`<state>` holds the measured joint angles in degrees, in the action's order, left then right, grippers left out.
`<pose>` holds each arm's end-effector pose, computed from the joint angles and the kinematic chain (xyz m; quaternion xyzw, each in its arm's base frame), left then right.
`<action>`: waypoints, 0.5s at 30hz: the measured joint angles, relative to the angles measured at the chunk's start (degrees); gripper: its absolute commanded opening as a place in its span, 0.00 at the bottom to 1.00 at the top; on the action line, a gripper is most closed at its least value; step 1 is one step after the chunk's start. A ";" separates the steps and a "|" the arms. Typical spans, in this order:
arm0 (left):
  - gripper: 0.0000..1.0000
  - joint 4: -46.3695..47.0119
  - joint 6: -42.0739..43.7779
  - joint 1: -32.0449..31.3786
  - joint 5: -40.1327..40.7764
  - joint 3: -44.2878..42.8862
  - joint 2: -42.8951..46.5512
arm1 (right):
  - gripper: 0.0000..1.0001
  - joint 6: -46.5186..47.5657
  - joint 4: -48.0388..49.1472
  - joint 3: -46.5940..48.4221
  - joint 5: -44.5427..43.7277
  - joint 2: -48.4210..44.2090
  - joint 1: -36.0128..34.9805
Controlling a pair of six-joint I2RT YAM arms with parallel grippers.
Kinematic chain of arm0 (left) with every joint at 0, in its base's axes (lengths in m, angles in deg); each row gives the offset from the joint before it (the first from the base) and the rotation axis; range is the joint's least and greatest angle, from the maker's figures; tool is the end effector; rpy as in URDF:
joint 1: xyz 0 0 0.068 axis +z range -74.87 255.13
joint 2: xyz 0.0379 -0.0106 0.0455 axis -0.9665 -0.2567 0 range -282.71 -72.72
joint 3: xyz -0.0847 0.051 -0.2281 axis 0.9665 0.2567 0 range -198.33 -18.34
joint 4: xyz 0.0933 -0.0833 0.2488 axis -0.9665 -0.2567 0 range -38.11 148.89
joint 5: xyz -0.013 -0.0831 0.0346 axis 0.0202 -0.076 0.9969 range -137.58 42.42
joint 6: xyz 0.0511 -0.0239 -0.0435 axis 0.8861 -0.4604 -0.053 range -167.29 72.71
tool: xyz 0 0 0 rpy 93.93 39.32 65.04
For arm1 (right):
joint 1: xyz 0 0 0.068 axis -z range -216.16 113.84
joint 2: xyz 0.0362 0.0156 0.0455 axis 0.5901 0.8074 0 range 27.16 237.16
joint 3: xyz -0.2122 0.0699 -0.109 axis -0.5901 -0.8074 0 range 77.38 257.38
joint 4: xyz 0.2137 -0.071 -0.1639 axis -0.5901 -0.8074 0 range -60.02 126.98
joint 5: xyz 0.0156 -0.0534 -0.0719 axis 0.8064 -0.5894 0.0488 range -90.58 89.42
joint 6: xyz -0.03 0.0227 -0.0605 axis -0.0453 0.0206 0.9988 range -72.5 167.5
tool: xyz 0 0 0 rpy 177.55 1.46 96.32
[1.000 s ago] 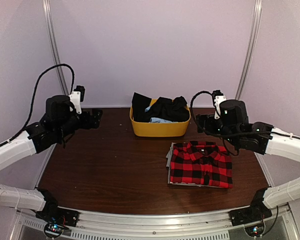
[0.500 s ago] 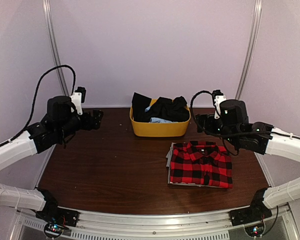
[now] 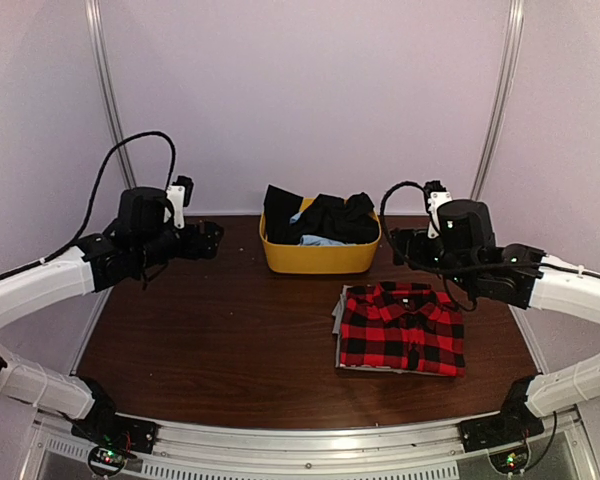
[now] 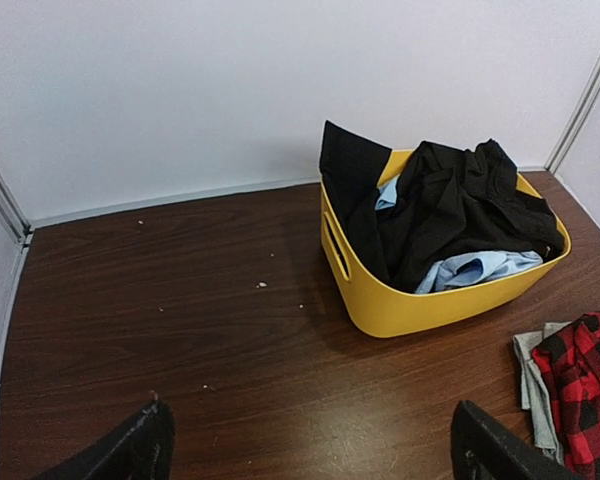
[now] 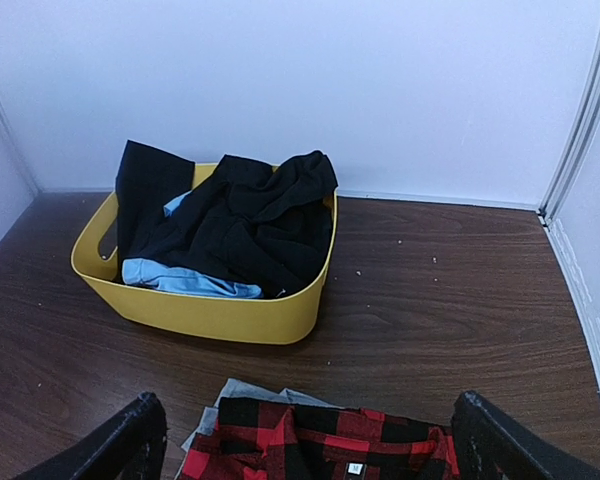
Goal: Fold and stack the long sleeve shirts
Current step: Move the bin to the corner of the board.
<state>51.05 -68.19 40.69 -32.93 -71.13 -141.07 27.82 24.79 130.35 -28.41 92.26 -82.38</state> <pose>0.2735 -0.1695 0.2709 0.0281 0.8315 -0.1585 0.5317 0.2300 0.2006 0.2817 -0.0602 0.8237 0.1167 0.5516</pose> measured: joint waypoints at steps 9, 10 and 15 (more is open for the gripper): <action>0.90 -2.45 -0.92 0.00 -2.56 -14.38 -18.38 | 1.00 -0.15 0.55 0.00 1.66 2.34 0.00; 0.89 -2.97 -0.81 0.02 -2.95 -16.94 -21.27 | 1.00 -0.20 0.61 0.00 2.05 2.56 0.00; 0.79 -4.44 -0.11 0.61 -4.48 -30.93 -35.80 | 1.00 -0.37 1.49 -0.42 3.39 3.13 0.00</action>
<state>46.62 -68.30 41.30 -37.41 -102.06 -176.87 27.45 26.28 129.94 -25.02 95.38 -82.38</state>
